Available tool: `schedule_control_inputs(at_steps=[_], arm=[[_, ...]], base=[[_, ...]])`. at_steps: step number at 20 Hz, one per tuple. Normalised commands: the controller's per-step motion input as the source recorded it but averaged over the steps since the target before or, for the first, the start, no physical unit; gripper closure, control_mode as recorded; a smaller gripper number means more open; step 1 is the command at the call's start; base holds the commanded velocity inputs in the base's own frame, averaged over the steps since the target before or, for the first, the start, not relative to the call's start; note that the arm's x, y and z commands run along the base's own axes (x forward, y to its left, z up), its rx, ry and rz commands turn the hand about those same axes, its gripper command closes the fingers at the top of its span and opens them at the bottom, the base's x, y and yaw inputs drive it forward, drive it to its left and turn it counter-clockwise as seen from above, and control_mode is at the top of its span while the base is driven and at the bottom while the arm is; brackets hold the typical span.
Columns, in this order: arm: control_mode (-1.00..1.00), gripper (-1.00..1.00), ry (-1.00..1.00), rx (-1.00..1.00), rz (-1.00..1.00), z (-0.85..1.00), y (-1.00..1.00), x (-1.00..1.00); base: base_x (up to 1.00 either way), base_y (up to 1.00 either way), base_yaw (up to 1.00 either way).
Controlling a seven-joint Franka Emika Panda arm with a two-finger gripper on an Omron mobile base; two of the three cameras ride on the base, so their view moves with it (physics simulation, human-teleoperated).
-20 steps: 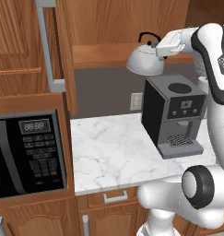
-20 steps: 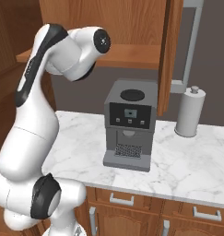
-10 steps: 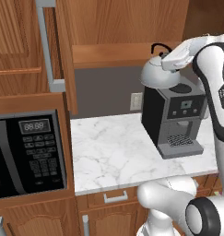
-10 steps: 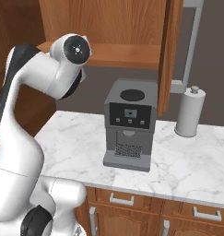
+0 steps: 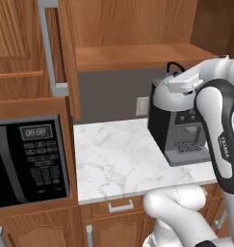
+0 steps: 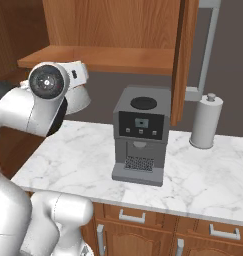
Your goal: Open the cabinet, pick the kettle from the cabinet, and place it in the sink.
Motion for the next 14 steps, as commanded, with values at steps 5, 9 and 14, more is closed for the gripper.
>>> schedule_control_inputs(at_steps=[5, 9, 14], arm=[[-1.0, 1.0, 0.14, 0.03, -0.15, -0.29, -0.02, -0.3], [-1.0, 1.0, 0.2, 0.09, -0.1, -0.3, -0.09, -0.2], [-1.0, 1.0, 0.11, 0.17, -0.06, -0.33, -0.13, -0.15]], base=[[0.0, 0.0, 0.0], [0.0, 0.0, 0.0], [0.0, 0.0, 0.0]])
